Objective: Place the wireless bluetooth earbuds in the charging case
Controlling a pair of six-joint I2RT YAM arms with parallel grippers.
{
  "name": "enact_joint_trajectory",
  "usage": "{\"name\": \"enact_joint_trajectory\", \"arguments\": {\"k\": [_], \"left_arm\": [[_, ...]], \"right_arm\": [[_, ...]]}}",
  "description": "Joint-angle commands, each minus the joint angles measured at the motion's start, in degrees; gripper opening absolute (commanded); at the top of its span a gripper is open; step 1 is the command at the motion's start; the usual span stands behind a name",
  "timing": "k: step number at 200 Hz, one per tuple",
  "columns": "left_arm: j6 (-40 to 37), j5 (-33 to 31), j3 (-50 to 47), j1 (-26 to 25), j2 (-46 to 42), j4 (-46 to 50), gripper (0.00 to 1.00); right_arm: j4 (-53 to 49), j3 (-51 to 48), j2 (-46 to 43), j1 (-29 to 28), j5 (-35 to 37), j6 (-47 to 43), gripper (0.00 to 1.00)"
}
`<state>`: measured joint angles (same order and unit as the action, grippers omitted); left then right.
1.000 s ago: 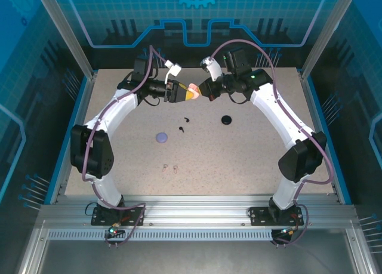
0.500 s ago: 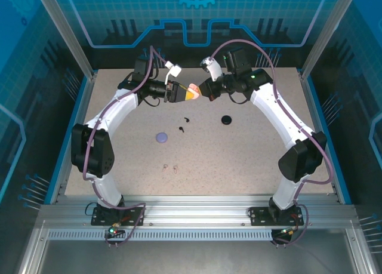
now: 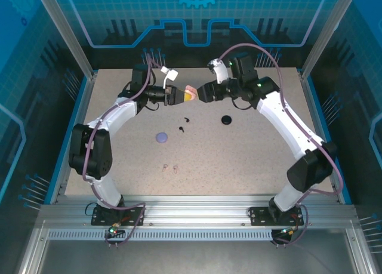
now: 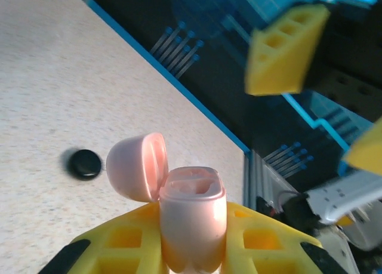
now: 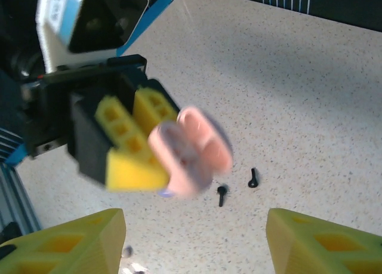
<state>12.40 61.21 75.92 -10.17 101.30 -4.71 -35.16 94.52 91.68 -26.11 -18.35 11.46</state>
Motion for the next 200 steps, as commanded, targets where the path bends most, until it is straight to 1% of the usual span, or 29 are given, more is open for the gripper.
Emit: {"name": "enact_joint_trajectory", "arguments": {"k": [1, 16, 31, 45, 55, 77, 89, 104, 112, 129, 145, 168, 200], "left_arm": [[9.52, -6.29, -4.57, 3.39, -4.35, -15.17, 0.0], [13.1, -9.23, -8.03, 4.87, -5.92, -21.11, 0.0], [14.13, -12.13, -10.8, 5.84, -7.67, -24.16, 0.0], [14.73, -14.53, -13.25, 6.47, -9.44, -26.64, 0.0], [15.4, -16.56, -15.41, 6.86, -10.87, -28.75, 0.0], [16.66, -20.45, -19.27, 7.75, -13.45, -32.78, 0.0], [17.04, -22.29, -20.54, 8.35, -14.54, -33.42, 0.0], [17.51, -24.53, -22.0, 9.22, -15.69, -34.11, 0.0], [17.62, -25.91, -22.75, 9.62, -16.33, -34.34, 0.0], [17.59, -29.09, -24.44, 10.37, -18.13, -34.6, 0.0], [17.23, -30.89, -25.08, 11.16, -19.32, -34.15, 0.0], [17.05, -31.58, -24.95, 12.22, -20.17, -32.78, 0.0], [18.26, -31.0, -25.21, 13.4, -20.35, -33.25, 0.0]], "right_arm": [[4.47, -5.1, -5.23, -2.07, 1.52, 6.79, 0.65], [4.86, -8.09, -6.54, -4.22, 3.86, 9.37, 0.65], [5.51, -10.87, -6.95, -7.39, 6.65, 11.84, 0.65], [4.57, -12.4, -6.16, -11.43, 12.51, 14.87, 0.65], [4.6, -13.66, -5.24, -14.04, 15.36, 17.75, 0.65], [5.2, -15.88, -2.2, -19.81, 21.15, 26.23, 0.65], [4.11, -16.08, 0.16, -22.82, 24.99, 32.17, 0.65], [3.7, -16.28, 3.32, -26.05, 27.82, 39.54, 0.65], [3.42, -15.76, 5.36, -28.01, 29.46, 43.35, 0.64], [2.59, -13.77, 9.23, -31.06, 31.28, 48.24, 0.64], [0.1, -9.67, 14.07, -34.12, 33.35, 52.89, 0.63], [-4.19, -3.2, 20.72, -37.47, 34.91, 58.45, 0.58], [-9.12, 4.77, 29.41, -40.07, 33.83, 65.04, 0.51]]}}
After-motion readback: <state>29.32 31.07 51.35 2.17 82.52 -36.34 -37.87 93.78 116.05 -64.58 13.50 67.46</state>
